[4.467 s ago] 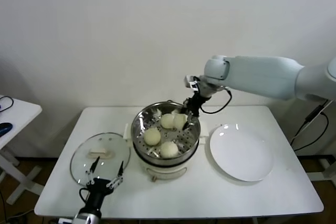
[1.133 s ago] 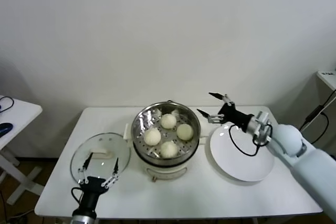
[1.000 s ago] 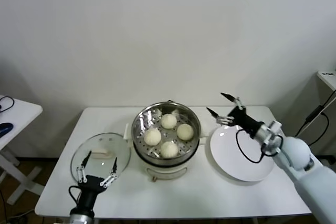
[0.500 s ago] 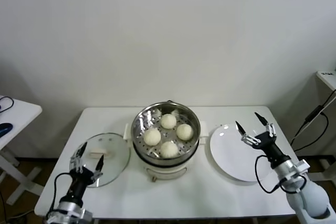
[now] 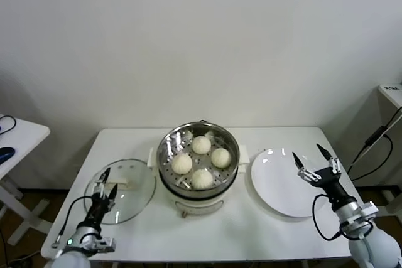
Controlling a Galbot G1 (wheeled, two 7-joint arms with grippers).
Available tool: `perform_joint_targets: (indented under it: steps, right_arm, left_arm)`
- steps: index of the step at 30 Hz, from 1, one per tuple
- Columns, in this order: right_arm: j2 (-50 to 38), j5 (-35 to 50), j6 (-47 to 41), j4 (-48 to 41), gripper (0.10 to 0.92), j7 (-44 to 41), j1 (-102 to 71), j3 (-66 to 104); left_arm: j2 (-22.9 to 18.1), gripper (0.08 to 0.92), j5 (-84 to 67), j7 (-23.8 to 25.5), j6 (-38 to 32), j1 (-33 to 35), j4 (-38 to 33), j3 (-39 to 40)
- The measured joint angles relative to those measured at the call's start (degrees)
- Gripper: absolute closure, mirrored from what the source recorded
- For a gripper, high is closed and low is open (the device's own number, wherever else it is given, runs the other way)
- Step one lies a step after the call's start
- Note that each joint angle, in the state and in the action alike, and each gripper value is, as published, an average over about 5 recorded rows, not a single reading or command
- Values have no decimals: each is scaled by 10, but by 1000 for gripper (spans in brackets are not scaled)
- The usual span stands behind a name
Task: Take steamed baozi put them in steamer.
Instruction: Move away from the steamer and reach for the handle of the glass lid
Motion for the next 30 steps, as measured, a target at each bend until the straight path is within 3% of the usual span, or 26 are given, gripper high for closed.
perform_joint_targets:
  steps: [11, 30]
  right_arm:
    - [-2, -2, -3, -1, 203, 5, 4, 11]
    - [10, -14, -1, -12, 203, -8, 3, 14]
  left_arm:
    - [0, 177, 51, 3, -4, -57, 76, 2]
    - [0, 177, 75, -3, -1, -120, 139, 12]
